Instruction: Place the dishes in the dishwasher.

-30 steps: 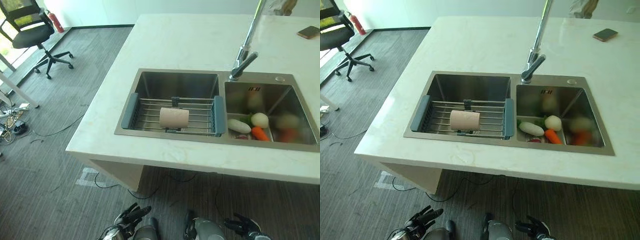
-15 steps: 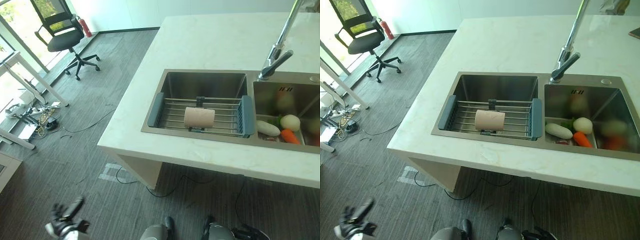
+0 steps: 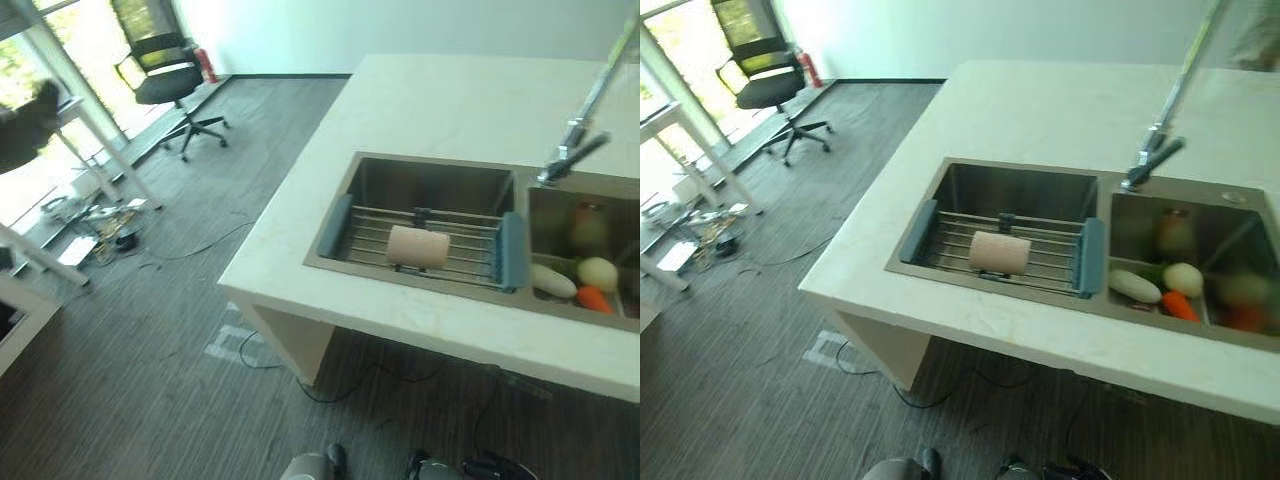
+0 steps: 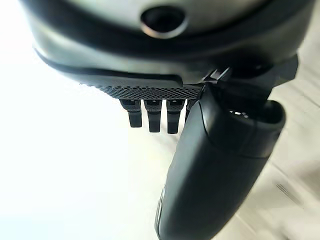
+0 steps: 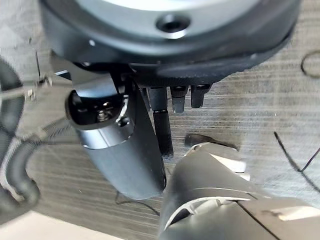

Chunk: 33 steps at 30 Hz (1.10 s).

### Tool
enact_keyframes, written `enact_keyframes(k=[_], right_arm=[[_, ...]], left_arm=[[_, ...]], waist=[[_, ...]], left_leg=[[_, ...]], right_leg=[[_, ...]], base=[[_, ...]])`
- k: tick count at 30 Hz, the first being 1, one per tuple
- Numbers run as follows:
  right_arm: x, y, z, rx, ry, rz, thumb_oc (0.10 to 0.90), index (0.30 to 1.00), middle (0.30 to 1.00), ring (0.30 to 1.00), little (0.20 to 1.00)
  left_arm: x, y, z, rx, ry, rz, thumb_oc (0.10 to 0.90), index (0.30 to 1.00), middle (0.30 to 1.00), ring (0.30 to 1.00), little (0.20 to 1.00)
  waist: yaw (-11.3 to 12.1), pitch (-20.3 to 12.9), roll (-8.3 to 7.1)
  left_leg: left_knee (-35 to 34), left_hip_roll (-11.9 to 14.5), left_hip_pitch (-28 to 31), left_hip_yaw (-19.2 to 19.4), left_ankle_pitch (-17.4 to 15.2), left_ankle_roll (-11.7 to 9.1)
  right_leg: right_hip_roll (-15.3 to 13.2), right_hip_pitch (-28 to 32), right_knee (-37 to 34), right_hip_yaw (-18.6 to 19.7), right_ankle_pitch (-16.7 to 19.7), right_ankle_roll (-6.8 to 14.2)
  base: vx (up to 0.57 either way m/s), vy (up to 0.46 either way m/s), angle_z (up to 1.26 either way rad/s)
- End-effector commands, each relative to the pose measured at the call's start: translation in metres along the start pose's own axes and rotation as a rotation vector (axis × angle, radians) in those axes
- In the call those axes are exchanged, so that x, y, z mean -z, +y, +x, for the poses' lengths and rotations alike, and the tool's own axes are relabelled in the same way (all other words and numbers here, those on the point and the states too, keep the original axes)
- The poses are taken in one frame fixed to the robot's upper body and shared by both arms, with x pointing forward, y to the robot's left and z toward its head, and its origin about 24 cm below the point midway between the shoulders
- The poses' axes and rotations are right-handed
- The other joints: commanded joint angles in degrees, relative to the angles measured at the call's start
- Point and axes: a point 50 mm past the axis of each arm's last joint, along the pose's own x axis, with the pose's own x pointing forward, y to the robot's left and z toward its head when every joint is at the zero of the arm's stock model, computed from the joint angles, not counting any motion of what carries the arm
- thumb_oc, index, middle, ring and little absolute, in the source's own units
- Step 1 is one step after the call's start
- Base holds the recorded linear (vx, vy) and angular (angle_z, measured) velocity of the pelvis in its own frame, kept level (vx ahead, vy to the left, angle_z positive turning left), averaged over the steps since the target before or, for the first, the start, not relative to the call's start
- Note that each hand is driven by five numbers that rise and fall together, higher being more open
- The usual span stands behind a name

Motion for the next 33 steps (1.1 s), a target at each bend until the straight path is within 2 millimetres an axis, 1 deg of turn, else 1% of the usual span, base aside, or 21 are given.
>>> enact_keyframes(k=[1,4,9,13,15,19,21,24,25,27,29,31,33], right_arm=[[-0.002,-0.002,0.000,-0.002,-0.002,0.036,0.800,0.900,0.900,0.900,0.900],[0.000,-0.003,0.000,-0.003,0.008,0.041,0.800,0.900,0.900,0.900,0.900],[0.003,-0.003,-0.001,-0.006,0.021,0.046,0.800,0.900,0.900,0.900,0.900],[0.002,-0.004,-0.001,-0.005,0.017,0.052,0.800,0.900,0.900,0.900,0.900],[0.000,-0.004,-0.001,-0.002,0.008,0.065,0.800,0.900,0.900,0.900,0.900],[-0.001,-0.006,-0.002,0.002,-0.018,0.092,0.800,0.900,0.900,0.900,0.900],[-0.002,-0.006,-0.002,0.000,-0.026,0.102,0.800,0.900,0.900,0.900,0.900],[-0.003,-0.004,-0.002,0.001,-0.034,0.114,0.800,0.900,0.900,0.900,0.900],[-0.002,-0.005,-0.002,0.001,-0.032,0.115,0.800,0.900,0.900,0.900,0.900],[-0.002,-0.005,-0.002,-0.001,-0.039,0.119,0.800,0.900,0.900,0.900,0.900],[-0.004,-0.006,-0.002,0.000,-0.046,0.121,0.800,0.900,0.900,0.900,0.900],[-0.006,-0.008,-0.003,0.004,-0.046,0.129,0.800,0.900,0.900,0.900,0.900],[-0.004,-0.011,-0.004,0.010,-0.043,0.140,0.800,0.900,0.900,0.900,0.900]], left_arm=[[0.004,0.027,0.009,-0.070,0.084,0.030,0.800,0.900,0.900,0.900,0.900],[0.005,-0.002,0.030,0.098,0.115,0.017,0.800,0.900,0.900,0.900,0.900],[0.010,-0.039,0.045,0.261,0.145,0.022,0.800,0.900,0.900,0.900,0.900],[0.014,-0.061,0.054,0.344,0.185,0.048,0.800,0.900,0.900,0.900,0.900],[0.019,-0.067,0.055,0.369,0.213,0.066,0.800,0.900,0.900,0.900,0.900],[0.033,-0.076,0.052,0.468,0.280,0.093,0.800,0.900,0.900,0.900,0.900],[0.036,-0.081,0.050,0.515,0.287,0.111,0.800,0.900,0.900,0.900,0.900],[0.036,-0.095,0.051,0.566,0.276,0.124,0.800,0.900,0.900,0.900,0.900],[0.037,-0.101,0.052,0.570,0.279,0.123,0.800,0.900,0.900,0.900,0.900],[0.039,-0.106,0.053,0.564,0.277,0.137,0.800,0.900,0.900,0.900,0.900],[0.039,-0.107,0.053,0.549,0.272,0.129,0.800,0.900,0.900,0.900,0.900],[0.041,-0.109,0.053,0.513,0.286,0.066,0.800,0.900,0.900,0.900,0.900],[0.042,-0.110,0.051,0.505,0.273,0.078,0.800,0.900,0.900,0.900,0.900]], waist=[[-0.68,0.30,0.94],[-2.11,0.62,0.89],[-3.74,1.17,0.76],[-5.33,2.19,0.81],[-6.00,2.65,0.90],[-7.70,3.85,1.33],[-8.12,4.15,1.42],[-9.24,4.72,1.64],[-9.74,4.88,1.71],[-10.34,5.23,1.92],[-10.69,5.69,2.10],[-11.19,6.46,2.40],[-11.62,6.93,2.63]], left_leg=[[1.26,2.07,1.67,0.18,-8.72,-2.07],[1.26,2.41,1.77,0.82,-8.47,-2.19],[1.26,2.49,1.45,1.42,-8.19,-2.17],[1.26,2.49,0.87,2.11,-7.87,-2.14],[1.26,2.42,0.52,2.42,-7.74,-2.05],[1.26,2.53,0.15,3.66,-7.37,-1.99],[1.26,2.45,0.02,3.84,-7.30,-1.95],[1.26,2.39,-0.05,4.52,-7.32,-1.85],[1.26,2.37,-0.06,4.78,-7.34,-1.82],[1.26,2.23,-0.21,5.00,-7.29,-1.80],[1.26,2.14,-0.49,5.09,-7.24,-1.76],[1.26,2.07,-0.88,5.11,-7.12,-1.76],[1.26,1.97,-0.92,5.16,-7.03,-1.74]], right_leg=[[-0.32,8.28,-3.53,1.31,-9.04,5.17],[0.03,7.72,-3.53,2.35,-8.59,5.39],[0.54,6.52,-3.53,4.10,-7.95,5.60],[0.77,5.33,-3.53,5.35,-7.32,5.76],[0.80,4.69,-3.53,5.90,-6.98,5.84],[0.69,3.51,-3.53,6.98,-6.17,6.03],[0.67,3.22,-3.53,7.32,-5.94,6.10],[0.66,2.63,-3.53,8.14,-5.54,6.32],[0.62,2.39,-3.53,8.47,-5.39,6.37],[0.59,1.92,-3.53,9.02,-5.14,6.45],[0.53,1.40,-3.53,9.32,-4.90,6.50],[0.65,0.71,-3.53,9.89,-4.69,6.43],[0.67,0.50,-3.53,10.26,-4.58,6.41]], base=[[0.03,-0.060,-0.24],[0.03,-0.055,-0.22],[0.02,-0.030,-0.10],[-0.02,-0.012,-0.19],[-0.04,-0.002,-0.14],[-0.06,0.023,-0.08],[-0.03,0.021,-0.07],[-0.01,0.020,-0.10],[0.02,0.017,-0.12],[0.02,0.020,-0.16],[0.00,0.019,-0.19],[-0.03,0.019,-0.17],[0.01,0.015,-0.14]])
